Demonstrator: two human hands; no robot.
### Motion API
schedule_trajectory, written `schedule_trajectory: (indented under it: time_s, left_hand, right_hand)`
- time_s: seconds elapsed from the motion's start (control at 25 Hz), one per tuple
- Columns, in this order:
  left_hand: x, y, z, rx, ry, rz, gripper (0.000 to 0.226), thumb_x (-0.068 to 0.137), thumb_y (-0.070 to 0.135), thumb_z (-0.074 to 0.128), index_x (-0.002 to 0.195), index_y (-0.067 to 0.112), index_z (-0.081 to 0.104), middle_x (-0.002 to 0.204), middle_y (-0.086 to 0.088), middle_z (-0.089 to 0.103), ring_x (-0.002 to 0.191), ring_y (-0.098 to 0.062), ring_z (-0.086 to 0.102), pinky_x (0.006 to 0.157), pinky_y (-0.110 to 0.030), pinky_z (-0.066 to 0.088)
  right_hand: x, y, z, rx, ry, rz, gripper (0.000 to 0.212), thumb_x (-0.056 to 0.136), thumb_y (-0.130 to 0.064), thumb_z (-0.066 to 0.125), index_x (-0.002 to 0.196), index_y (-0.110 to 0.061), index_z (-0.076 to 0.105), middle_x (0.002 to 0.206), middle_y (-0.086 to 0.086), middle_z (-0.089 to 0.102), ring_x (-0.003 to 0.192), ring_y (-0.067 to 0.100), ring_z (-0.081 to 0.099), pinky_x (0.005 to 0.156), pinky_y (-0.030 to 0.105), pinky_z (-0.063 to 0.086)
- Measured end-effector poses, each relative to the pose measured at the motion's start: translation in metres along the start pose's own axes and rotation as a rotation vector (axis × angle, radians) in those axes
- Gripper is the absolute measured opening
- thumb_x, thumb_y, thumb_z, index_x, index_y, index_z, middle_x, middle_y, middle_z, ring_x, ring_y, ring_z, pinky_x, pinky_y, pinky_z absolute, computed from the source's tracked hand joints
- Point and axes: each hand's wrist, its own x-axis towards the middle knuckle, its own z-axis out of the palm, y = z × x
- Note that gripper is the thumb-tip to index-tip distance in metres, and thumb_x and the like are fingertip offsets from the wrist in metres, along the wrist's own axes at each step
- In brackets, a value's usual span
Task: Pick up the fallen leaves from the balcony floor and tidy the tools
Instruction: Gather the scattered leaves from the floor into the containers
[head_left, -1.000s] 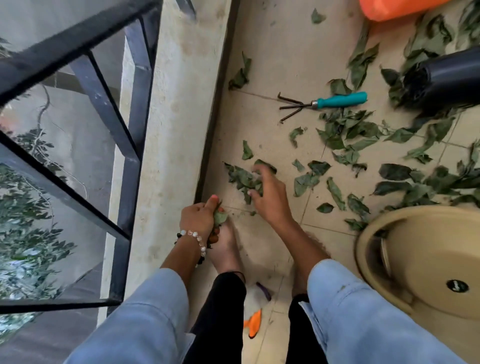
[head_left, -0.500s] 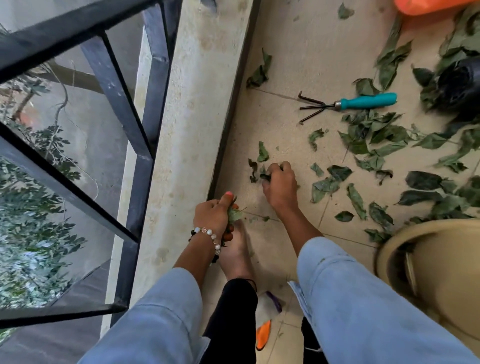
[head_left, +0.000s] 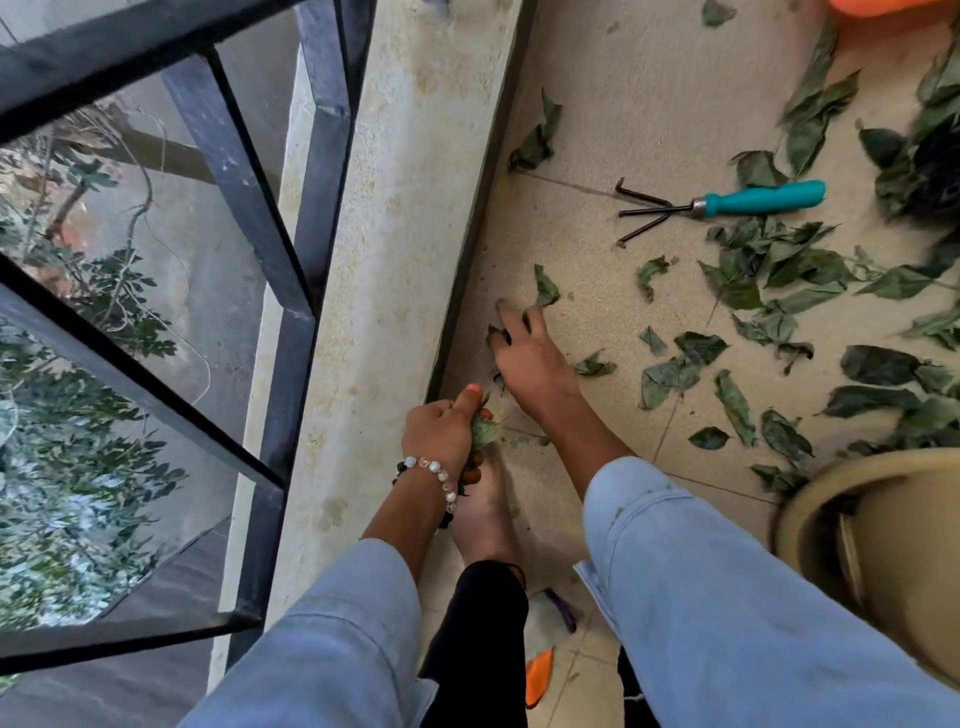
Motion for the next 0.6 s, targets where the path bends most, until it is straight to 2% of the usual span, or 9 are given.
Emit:
schedule_trajectory:
  time_s: [0.08,0.12,0.2,0.28,0.32,0.36,0.44,0.52,0.6]
  left_hand:
    - [-0.001,-0.003,0.000,-0.007,0.000,-0.005,0.042,0.091,0.036,0.063,0.067,0.002,0.067,0.044,-0.002,0.056,0.029,-0.014,0.043,0.036,-0.021,0.038]
    - [-0.002,-0.003,0.000,-0.015,-0.001,-0.007,0.042,0.091,0.036,0.063,0.067,0.002,0.067,0.045,-0.002,0.057,0.030,-0.014,0.043,0.035,-0.020,0.037]
    - [-0.004,-0.004,0.001,-0.026,-0.006,-0.012,0.041,0.090,0.036,0.064,0.066,0.003,0.067,0.049,-0.004,0.058,0.032,-0.015,0.044,0.035,-0.020,0.037]
    - [-0.003,-0.003,0.003,-0.025,-0.013,-0.013,0.041,0.090,0.036,0.064,0.068,0.002,0.068,0.053,-0.005,0.060,0.033,-0.016,0.045,0.035,-0.020,0.038]
    - [-0.001,-0.003,0.003,-0.022,-0.011,-0.014,0.042,0.090,0.036,0.064,0.071,-0.001,0.069,0.055,-0.006,0.061,0.034,-0.016,0.046,0.036,-0.020,0.039]
    - [0.000,-0.002,0.003,-0.023,-0.006,-0.016,0.043,0.090,0.037,0.064,0.075,-0.004,0.069,0.057,-0.007,0.062,0.036,-0.018,0.047,0.037,-0.021,0.041]
    - [0.005,-0.002,0.003,-0.033,-0.003,-0.012,0.045,0.089,0.038,0.064,0.079,-0.006,0.069,0.060,-0.013,0.062,0.039,-0.021,0.048,0.040,-0.023,0.042]
    - [0.006,-0.002,0.003,-0.027,0.013,-0.007,0.044,0.089,0.038,0.064,0.072,-0.002,0.068,0.059,-0.012,0.061,0.039,-0.021,0.047,0.040,-0.022,0.041]
    - [0.003,-0.003,0.002,-0.017,0.018,-0.009,0.043,0.090,0.038,0.064,0.069,0.001,0.067,0.058,-0.010,0.060,0.038,-0.019,0.046,0.037,-0.021,0.038]
  right_hand:
    - [-0.006,0.005,0.003,0.007,0.115,-0.039,0.032,0.075,0.010,0.065,0.106,0.003,0.062,0.116,0.020,0.057,0.108,0.035,0.054,0.075,0.033,0.049]
    - [-0.007,0.010,0.000,0.115,0.133,0.037,0.031,0.072,0.013,0.066,0.099,0.000,0.062,0.102,0.017,0.060,0.097,0.033,0.058,0.070,0.032,0.046]
    - [-0.009,0.016,-0.011,0.365,0.217,0.201,0.038,0.073,0.015,0.061,0.104,-0.007,0.055,0.090,0.009,0.057,0.085,0.028,0.058,0.064,0.030,0.041]
    - [0.000,0.022,-0.021,0.384,0.318,0.307,0.059,0.077,0.014,0.059,0.130,-0.009,0.045,0.092,0.008,0.053,0.084,0.025,0.054,0.065,0.030,0.041]
    - [0.006,0.026,-0.021,0.326,0.304,0.331,0.067,0.080,0.013,0.058,0.140,-0.010,0.038,0.097,0.012,0.054,0.088,0.026,0.053,0.069,0.032,0.043]
    - [0.012,0.028,-0.022,0.247,0.269,0.335,0.067,0.082,0.011,0.057,0.142,-0.009,0.037,0.105,0.015,0.054,0.095,0.029,0.053,0.075,0.034,0.044]
    - [0.019,0.038,-0.023,0.162,0.187,0.280,0.049,0.084,0.008,0.057,0.130,-0.007,0.052,0.112,0.016,0.054,0.102,0.030,0.054,0.078,0.029,0.042]
    - [0.011,0.049,-0.033,0.234,0.162,0.232,0.035,0.080,0.005,0.062,0.114,-0.005,0.064,0.108,0.015,0.057,0.097,0.027,0.056,0.074,0.018,0.036]
    - [-0.010,0.058,-0.041,0.376,0.278,0.303,0.028,0.078,0.005,0.065,0.105,-0.002,0.068,0.107,0.018,0.057,0.097,0.028,0.057,0.076,0.008,0.029]
